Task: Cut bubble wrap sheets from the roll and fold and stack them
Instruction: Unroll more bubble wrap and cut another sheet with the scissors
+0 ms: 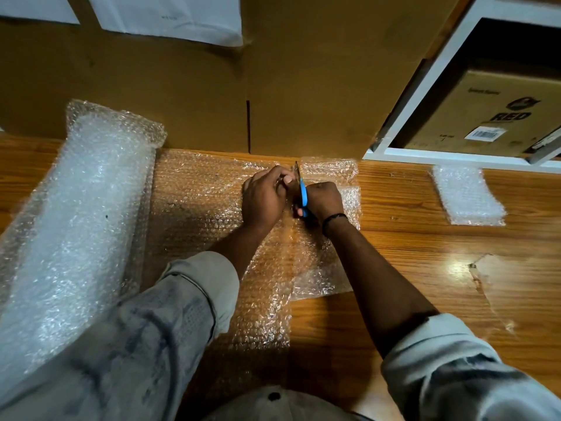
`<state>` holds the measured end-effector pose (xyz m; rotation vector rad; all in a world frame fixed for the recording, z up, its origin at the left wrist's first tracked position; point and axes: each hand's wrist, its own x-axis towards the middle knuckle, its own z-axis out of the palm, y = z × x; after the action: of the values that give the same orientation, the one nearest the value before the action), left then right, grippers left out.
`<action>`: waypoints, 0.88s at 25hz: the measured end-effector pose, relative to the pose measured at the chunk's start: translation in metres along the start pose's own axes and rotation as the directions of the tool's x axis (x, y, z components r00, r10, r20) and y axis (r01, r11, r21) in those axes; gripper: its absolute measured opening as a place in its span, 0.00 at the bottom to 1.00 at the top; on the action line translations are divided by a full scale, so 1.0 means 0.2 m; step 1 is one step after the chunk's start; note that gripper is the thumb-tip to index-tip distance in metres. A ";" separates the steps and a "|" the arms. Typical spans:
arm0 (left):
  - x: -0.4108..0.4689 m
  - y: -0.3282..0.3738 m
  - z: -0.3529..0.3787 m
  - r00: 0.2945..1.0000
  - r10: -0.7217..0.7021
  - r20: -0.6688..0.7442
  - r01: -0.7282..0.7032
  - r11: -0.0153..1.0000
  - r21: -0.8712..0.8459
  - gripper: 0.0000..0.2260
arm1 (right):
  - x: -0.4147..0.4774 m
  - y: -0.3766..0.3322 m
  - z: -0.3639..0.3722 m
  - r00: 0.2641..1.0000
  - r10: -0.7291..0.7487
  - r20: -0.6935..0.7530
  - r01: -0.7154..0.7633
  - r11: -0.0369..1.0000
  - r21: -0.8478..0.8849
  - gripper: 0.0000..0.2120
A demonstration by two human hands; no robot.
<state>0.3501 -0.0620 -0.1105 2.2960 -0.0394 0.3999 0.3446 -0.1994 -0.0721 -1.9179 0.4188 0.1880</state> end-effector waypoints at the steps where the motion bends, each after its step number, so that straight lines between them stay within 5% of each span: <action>1: 0.00 0.00 0.00 1.000 -0.008 0.000 0.008 1.000 -0.018 0.08 | 0.00 -0.01 -0.01 1.000 0.008 -0.002 -0.008 1.000 0.003 0.33; 8: -0.02 0.03 -0.06 0.998 -0.063 0.029 0.068 0.967 -0.246 0.07 | -0.19 0.08 -0.09 0.996 0.055 0.064 -0.065 0.983 0.171 0.16; 10: -0.11 0.06 -0.10 0.997 0.048 0.057 -0.035 0.977 -0.208 0.11 | -0.29 0.16 -0.12 0.999 0.045 0.015 -0.047 0.985 0.168 0.09; 14: -0.43 0.11 -0.18 0.941 0.246 0.230 -0.256 0.967 0.014 0.14 | -0.50 0.30 -0.24 0.988 -0.107 -0.116 0.093 0.989 -0.114 0.05; 22: -0.75 0.16 -0.21 0.842 0.288 0.456 -0.380 0.917 0.122 0.26 | -0.63 0.33 -0.29 0.968 -0.154 -0.196 0.131 0.984 -0.124 0.09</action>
<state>0.1919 -0.0682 -0.1065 2.5490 -0.6627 0.0598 0.2002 -0.2489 -0.0676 -2.0765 0.4119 -0.0841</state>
